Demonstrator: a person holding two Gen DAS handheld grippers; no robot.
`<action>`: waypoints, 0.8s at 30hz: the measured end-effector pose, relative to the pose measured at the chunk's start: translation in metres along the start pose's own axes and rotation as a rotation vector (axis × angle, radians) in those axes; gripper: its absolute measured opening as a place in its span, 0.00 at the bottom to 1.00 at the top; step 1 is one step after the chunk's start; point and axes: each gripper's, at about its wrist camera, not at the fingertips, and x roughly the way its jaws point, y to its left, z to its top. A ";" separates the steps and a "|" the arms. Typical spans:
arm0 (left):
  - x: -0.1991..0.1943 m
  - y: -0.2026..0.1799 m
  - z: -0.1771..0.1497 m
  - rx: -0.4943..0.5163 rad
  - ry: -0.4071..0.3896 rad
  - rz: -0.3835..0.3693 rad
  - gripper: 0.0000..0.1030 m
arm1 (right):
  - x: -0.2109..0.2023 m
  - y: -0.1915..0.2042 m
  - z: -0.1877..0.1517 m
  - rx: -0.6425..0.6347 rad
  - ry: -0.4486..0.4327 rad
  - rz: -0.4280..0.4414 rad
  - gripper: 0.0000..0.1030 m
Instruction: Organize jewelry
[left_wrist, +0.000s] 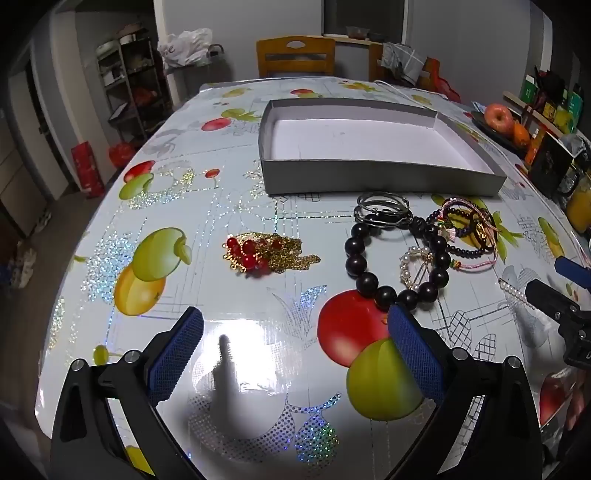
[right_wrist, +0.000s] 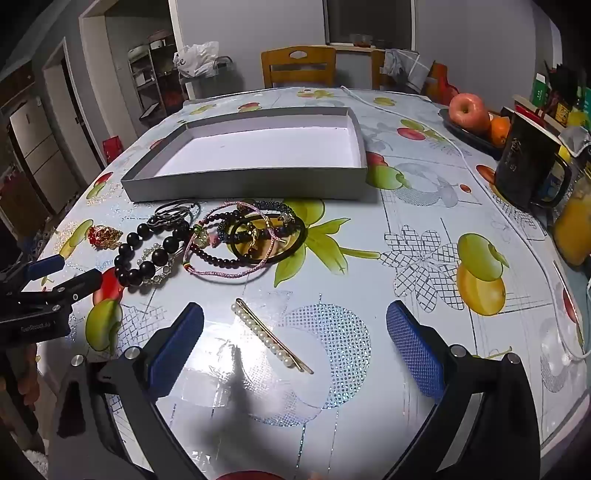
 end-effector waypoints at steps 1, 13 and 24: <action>0.000 0.000 0.000 0.000 0.002 0.000 0.96 | 0.000 0.000 0.000 0.003 -0.002 0.004 0.95; 0.001 -0.001 0.000 0.010 0.007 0.006 0.96 | 0.002 0.004 0.005 0.005 -0.002 0.006 0.95; 0.001 0.006 0.002 0.014 0.015 0.007 0.96 | 0.001 0.003 0.003 0.007 -0.005 0.007 0.95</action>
